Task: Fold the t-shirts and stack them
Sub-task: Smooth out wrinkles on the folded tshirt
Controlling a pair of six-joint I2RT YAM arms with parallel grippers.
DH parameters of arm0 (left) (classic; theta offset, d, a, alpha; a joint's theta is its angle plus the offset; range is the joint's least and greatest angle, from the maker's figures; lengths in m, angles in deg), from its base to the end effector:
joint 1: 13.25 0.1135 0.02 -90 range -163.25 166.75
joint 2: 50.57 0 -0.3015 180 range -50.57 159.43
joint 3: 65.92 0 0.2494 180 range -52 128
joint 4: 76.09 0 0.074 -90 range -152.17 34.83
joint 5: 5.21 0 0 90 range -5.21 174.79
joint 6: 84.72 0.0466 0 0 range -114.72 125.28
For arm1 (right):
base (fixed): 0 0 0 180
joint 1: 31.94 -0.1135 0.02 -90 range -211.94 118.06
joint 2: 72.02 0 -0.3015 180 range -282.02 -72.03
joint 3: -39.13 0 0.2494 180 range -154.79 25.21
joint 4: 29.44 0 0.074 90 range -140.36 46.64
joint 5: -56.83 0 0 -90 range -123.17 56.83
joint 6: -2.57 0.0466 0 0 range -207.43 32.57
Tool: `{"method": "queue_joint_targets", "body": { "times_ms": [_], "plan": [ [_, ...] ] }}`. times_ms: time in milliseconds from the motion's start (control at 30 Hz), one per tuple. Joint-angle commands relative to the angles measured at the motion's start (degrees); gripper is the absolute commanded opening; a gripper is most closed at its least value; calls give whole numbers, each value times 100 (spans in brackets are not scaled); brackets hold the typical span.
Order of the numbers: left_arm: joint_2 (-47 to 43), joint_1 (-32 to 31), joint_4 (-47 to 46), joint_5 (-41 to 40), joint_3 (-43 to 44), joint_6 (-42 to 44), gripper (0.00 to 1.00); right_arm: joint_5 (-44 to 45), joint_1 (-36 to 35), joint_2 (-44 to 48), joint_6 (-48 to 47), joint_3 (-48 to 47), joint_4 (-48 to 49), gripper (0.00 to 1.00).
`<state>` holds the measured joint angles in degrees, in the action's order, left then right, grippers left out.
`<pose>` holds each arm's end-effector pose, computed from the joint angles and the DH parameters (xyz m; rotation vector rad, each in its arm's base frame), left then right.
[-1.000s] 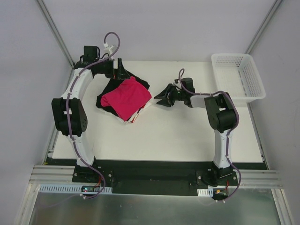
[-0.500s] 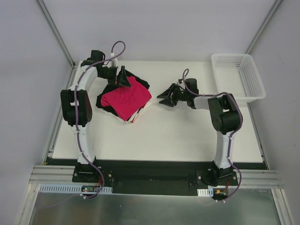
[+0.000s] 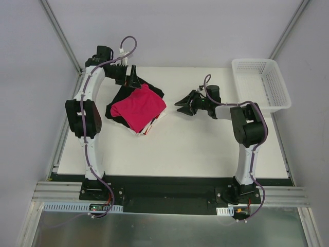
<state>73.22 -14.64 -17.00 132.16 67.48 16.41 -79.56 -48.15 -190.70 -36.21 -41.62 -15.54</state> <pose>0.5012 -0.0465 0.3255 0.6014 2.1749 -0.9038 0.4307 0.1604 0.1815 0.0753 2.1971 1.5179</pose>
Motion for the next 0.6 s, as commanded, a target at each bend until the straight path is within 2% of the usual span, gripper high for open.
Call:
{"method": "queue_joint_targets", "body": {
  "times_ms": [0,233,567],
  "plan": [
    [172,51,405,-334,128,328,99,-168,38,151,63,-32,330,49],
    [663,68,475,-282,146,328,99,-195,144,178,98,38,383,49],
    [831,68,475,-194,23,354,99,-204,258,301,169,144,515,49]
  ]
}}
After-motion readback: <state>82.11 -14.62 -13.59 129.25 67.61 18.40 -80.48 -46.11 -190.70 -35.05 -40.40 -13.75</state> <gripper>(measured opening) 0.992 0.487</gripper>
